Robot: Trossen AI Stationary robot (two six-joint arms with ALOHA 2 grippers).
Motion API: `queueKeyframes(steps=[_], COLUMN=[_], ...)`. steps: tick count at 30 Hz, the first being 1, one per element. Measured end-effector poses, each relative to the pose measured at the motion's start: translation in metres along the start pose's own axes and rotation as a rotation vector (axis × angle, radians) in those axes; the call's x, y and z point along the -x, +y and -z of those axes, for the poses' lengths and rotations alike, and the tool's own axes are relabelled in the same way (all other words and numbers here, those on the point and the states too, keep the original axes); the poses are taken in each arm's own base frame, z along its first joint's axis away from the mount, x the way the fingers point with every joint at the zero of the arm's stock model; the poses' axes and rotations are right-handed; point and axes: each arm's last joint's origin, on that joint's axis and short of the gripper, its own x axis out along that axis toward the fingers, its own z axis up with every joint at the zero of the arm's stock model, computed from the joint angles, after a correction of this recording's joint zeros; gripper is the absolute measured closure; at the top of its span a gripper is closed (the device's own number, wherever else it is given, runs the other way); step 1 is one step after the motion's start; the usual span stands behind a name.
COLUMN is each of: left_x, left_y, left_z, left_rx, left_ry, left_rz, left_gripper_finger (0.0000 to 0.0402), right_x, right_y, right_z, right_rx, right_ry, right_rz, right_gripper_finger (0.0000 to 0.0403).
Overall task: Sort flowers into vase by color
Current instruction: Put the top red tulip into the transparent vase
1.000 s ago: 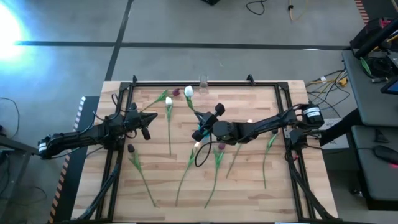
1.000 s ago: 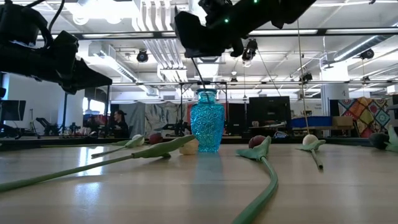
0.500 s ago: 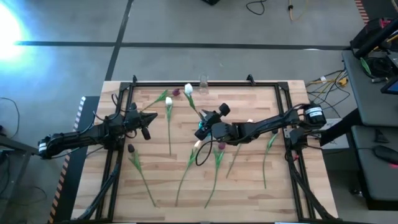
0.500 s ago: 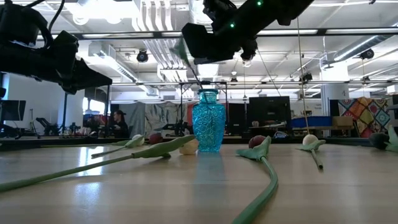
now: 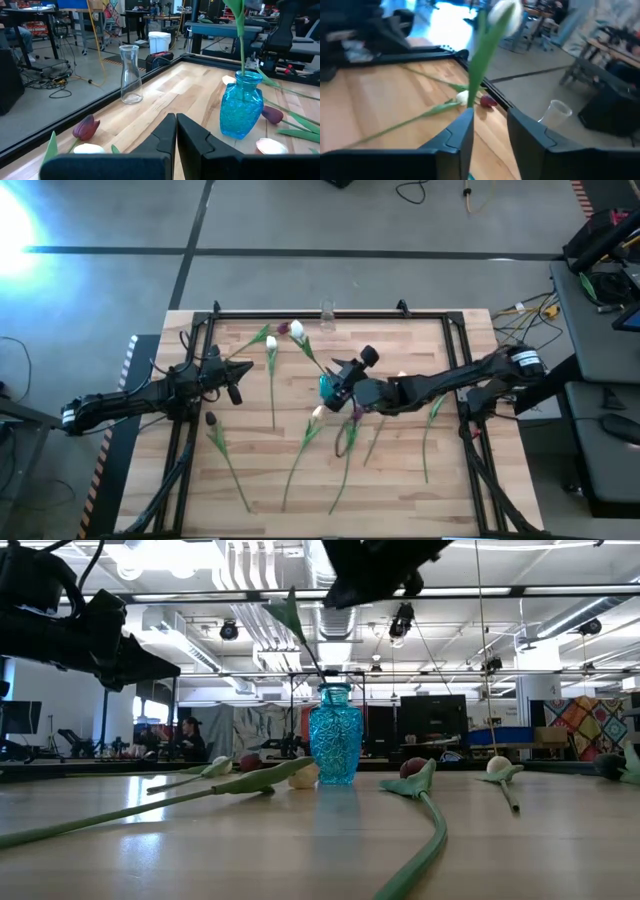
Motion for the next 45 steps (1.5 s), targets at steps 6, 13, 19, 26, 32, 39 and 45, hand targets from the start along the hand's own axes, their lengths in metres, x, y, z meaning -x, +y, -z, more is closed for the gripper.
queueKeyframes(steps=[6, 13, 19, 26, 32, 39, 45], left_x=[0.0, 0.0, 0.0, 0.0, 0.0, -0.001, -0.009], left_y=[0.0, 0.0, 0.0, 0.0, 0.0, -0.002, 0.003], left_z=[0.0, 0.0, 0.0, 0.0, -0.003, -0.029, -0.072], left_rx=[0.0, 0.0, 0.001, 0.001, -0.037, 0.057, 0.015], left_ry=[0.0, 0.0, -0.002, -0.002, -0.035, -0.069, 0.213], left_rz=[0.0, 0.0, 0.0, 0.0, -0.001, 0.03, -0.067], left_gripper_finger=[0.0402, 0.0402, 0.0402, 0.0402, 0.0402, 0.0402, 0.0402], right_x=[0.01, -0.01, -0.014, -0.025, -0.032, -0.034, -0.033], right_y=[-0.022, -0.059, -0.082, -0.106, -0.121, -0.126, -0.125], right_z=[0.013, 0.066, 0.098, 0.109, 0.112, 0.116, 0.116], right_rx=[0.022, -0.054, -0.07, -0.078, -0.087, -0.054, -0.046], right_ry=[0.032, 0.029, -0.006, 0.01, 0.015, 0.026, 0.024], right_rz=[-0.247, -0.369, -0.366, -0.335, -0.333, -0.321, -0.323], right_gripper_finger=[0.0385, 0.0394, 0.0394, 0.0394, 0.0394, 0.0394, 0.0394])
